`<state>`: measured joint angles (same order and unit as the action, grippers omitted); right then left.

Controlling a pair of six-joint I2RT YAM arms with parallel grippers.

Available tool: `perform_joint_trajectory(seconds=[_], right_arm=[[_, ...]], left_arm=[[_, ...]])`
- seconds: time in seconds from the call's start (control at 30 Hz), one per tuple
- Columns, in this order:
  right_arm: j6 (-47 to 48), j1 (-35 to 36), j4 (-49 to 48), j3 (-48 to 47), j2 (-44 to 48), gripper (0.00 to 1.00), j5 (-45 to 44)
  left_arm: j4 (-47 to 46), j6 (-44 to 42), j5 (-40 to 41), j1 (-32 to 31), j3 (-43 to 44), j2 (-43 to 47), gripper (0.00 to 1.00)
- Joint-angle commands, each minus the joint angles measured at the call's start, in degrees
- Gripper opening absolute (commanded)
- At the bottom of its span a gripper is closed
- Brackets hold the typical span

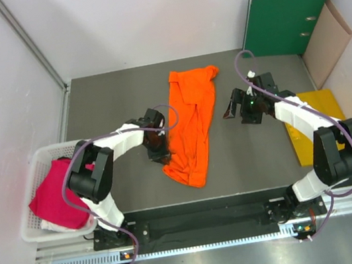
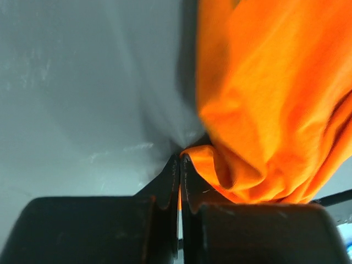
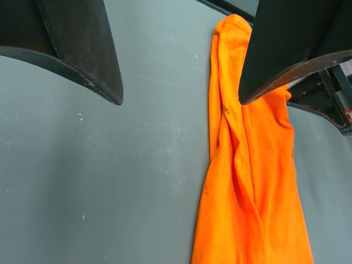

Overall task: Fold and stack the t-shirts
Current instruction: Rotate the tshirt 90 degrees

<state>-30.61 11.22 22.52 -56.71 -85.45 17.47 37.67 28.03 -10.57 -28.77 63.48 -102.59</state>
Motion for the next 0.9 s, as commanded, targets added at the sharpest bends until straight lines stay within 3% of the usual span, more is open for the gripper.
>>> perform_joint_trajectory(seconds=[0.0,0.3,0.47,0.7,0.77,0.8,0.83,0.87], right_arm=[[-0.1,0.4,-0.5,-1.6,0.2,0.85,0.3],[0.2,0.5,-4.5,-5.3,-9.5,0.85,1.4],[0.6,0.6,-4.2,-11.0,-15.7,0.85,2.9],[1.9,0.6,-2.7,-13.0,-17.1,0.85,3.9],[2.6,0.6,-1.9,-12.8,-17.0,0.85,3.8],[2.7,0.6,-1.8,-12.6,-16.9,0.85,3.7],[3.1,0.6,-1.5,-12.6,-16.9,0.85,3.7],[3.2,0.6,-1.4,-12.2,-16.7,0.85,3.8]], left_arm=[[4.8,0.3,-1.6,0.6,-4.1,4.6,0.0],[16.8,-0.7,-9.1,0.8,-5.1,11.2,0.0],[16.2,-1.1,-13.6,0.7,-6.5,9.2,0.0],[16.6,-2.2,-18.0,0.5,-8.2,5.0,0.0],[18.5,-2.6,-16.3,0.5,-8.3,6.0,0.26],[19.4,-2.7,-15.2,0.5,-7.8,7.9,0.46],[20.4,-2.5,-11.9,0.6,-7.2,9.1,0.79],[22.9,-2.3,-10.1,0.5,-6.4,10.6,0.93]])
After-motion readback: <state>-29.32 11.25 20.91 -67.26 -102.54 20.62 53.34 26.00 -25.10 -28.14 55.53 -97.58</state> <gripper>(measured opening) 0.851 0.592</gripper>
